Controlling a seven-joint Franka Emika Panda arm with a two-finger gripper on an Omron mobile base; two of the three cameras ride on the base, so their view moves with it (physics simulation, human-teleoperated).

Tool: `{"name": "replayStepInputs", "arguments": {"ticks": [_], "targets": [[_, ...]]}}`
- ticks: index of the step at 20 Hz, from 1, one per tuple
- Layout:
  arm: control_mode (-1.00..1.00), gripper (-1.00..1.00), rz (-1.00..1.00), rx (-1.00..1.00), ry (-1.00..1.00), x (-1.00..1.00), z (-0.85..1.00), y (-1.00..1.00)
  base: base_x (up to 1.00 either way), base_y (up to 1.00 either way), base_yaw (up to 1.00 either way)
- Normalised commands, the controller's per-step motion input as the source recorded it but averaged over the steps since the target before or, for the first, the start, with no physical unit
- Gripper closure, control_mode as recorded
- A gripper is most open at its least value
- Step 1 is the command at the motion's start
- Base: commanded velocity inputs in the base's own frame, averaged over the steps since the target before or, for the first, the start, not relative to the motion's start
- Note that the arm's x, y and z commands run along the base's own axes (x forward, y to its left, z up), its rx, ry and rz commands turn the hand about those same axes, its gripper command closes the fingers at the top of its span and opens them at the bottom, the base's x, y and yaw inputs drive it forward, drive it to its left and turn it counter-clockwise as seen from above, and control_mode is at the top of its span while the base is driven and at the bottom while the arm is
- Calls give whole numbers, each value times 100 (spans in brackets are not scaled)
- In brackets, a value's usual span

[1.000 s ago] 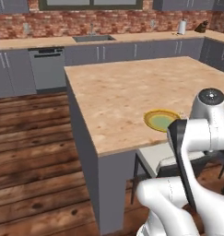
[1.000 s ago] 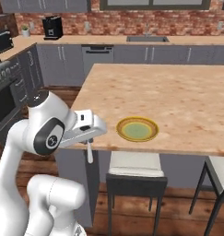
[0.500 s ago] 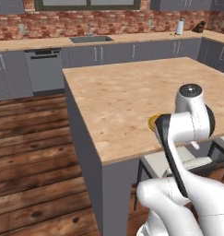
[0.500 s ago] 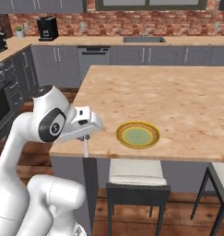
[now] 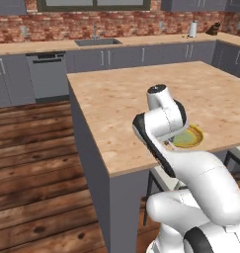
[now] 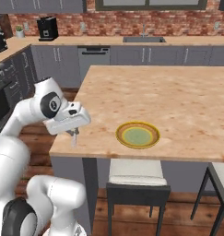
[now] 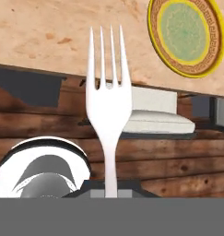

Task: Take the fork and place it on the left side of the plate. Then take the spoon and place it on the right side of the plate. Make sure they're directly next to the plate.

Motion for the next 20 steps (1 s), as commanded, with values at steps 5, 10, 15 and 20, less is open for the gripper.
{"name": "replayStepInputs", "arguments": {"ticks": [5, 10, 15, 20], "targets": [[-100, 100, -8, 7, 10, 47, -46, 17, 0, 0, 0], [-100, 100, -5, 12, 0, 53, -44, 0, 0, 0, 0], [-100, 100, -3, 10, 0, 57, -36, -1, 0, 0, 0], [-100, 100, 1, 0, -2, 39, -36, -12, 0, 0, 0]]}}
